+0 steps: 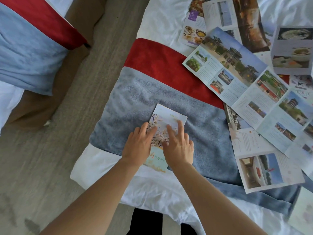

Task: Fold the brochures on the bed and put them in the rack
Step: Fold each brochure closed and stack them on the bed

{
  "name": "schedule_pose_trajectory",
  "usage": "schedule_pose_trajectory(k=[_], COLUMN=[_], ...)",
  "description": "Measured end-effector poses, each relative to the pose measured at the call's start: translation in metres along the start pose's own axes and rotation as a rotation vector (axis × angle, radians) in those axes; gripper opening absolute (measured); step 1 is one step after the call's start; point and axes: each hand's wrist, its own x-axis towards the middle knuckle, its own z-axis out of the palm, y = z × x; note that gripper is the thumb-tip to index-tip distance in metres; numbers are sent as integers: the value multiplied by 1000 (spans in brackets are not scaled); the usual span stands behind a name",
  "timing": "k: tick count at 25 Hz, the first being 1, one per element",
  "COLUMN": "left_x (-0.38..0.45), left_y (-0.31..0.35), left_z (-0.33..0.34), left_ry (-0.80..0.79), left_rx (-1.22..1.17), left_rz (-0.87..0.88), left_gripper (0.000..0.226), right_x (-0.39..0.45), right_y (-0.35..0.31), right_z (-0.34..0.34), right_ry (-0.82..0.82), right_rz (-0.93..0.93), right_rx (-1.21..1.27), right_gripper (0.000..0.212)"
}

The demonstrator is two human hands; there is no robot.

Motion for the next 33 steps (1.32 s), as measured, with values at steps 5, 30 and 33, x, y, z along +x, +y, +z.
schedule_pose_trajectory(k=[5, 30, 33], left_x=[6, -5, 14], left_y=[3, 19, 42], left_z=[9, -11, -34], left_ry=[-19, 112, 96], left_rx=[-8, -120, -124], left_rz=[-49, -59, -18], left_gripper=[67, 61, 56], right_x=[8, -4, 1], right_y=[4, 23, 40], right_z=[4, -29, -59], right_ry=[-39, 36, 60], right_rz=[-11, 67, 89], right_rx=[-52, 185, 197], right_gripper=[63, 68, 68])
